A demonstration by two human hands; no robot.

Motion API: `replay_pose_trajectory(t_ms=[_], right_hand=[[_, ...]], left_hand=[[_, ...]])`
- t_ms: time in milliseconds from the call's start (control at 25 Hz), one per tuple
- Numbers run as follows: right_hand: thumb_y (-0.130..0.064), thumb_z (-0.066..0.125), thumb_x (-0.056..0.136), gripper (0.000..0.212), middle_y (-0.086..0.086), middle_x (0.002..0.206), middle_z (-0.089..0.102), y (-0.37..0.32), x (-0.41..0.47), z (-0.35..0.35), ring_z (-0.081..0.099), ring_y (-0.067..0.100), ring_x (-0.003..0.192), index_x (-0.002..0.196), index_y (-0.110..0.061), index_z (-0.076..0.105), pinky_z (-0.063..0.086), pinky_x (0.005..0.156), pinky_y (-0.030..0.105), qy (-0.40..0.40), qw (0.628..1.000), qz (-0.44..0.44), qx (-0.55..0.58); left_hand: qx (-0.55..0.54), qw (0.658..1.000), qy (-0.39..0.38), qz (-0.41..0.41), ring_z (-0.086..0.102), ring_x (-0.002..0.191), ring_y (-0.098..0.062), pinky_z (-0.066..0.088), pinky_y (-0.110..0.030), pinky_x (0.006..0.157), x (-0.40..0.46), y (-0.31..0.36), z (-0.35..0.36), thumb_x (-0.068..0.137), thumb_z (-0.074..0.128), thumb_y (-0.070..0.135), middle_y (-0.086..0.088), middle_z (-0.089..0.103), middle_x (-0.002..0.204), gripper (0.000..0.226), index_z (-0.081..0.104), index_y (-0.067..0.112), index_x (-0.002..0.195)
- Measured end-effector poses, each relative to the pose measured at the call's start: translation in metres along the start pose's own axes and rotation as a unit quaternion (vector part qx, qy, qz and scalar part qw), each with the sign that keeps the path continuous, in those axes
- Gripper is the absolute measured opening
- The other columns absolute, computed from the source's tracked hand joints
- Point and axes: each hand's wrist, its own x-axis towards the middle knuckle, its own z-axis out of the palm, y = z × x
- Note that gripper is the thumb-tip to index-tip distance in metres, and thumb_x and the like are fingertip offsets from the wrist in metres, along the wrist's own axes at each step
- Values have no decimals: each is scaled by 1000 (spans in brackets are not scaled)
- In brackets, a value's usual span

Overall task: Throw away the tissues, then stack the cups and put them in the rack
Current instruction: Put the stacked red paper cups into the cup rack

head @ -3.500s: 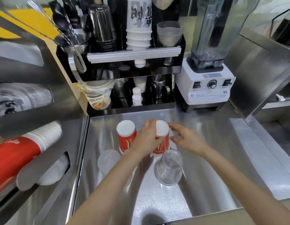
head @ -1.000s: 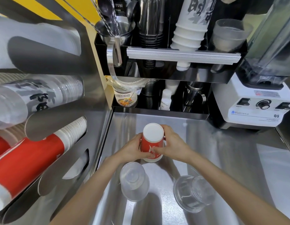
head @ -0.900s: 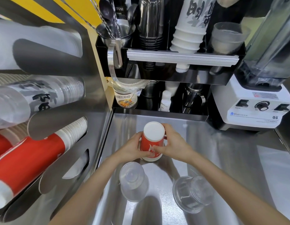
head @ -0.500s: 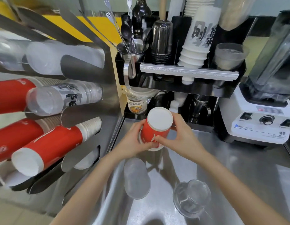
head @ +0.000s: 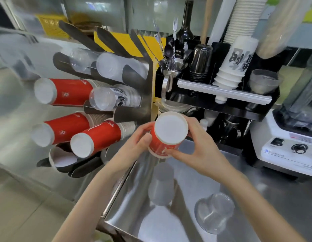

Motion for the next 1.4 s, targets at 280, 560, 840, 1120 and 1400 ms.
replay_pose_trajectory(t_ms=[280,560,840,1120,1400], right_hand=[[-50,63,65,64,-32,119,38,-68,1,58,39,-14,115,120,-47,31,32,95,2,30,998,-53,-9],[-38,73,67,68,-24,121,42,-115,2,104,37,-17,115,123,-38,35,29,94,0,67,994,-77,-27],[-42,68,67,66,-31,120,39,-133,20,143,40,-7,119,123,-44,33,35,97,8,37,996,-72,-24],[-32,67,71,69,-5,132,45,-109,31,168,38,3,122,132,-20,36,26,97,1,52,996,-42,-64],[-29,68,75,69,-3,137,44,-84,41,175,36,11,128,134,-25,33,34,103,22,70,988,-45,-128]], left_hand=[[32,998,24,38,52,119,-8,42,-34,103,-66,31,-62,31,56,89,5,53,129,90,47,43,107],[65,994,19,88,49,112,14,44,0,79,-108,42,-116,30,51,91,7,49,133,109,41,35,123],[70,994,39,69,47,124,-8,48,-27,94,-123,27,-157,32,50,92,10,44,137,114,39,35,131],[0,996,60,61,53,117,-9,49,-18,91,-116,8,-163,78,64,40,13,58,116,33,49,36,107],[24,990,78,118,60,98,3,48,-7,80,-106,3,-166,83,62,12,9,61,108,26,54,25,104]])
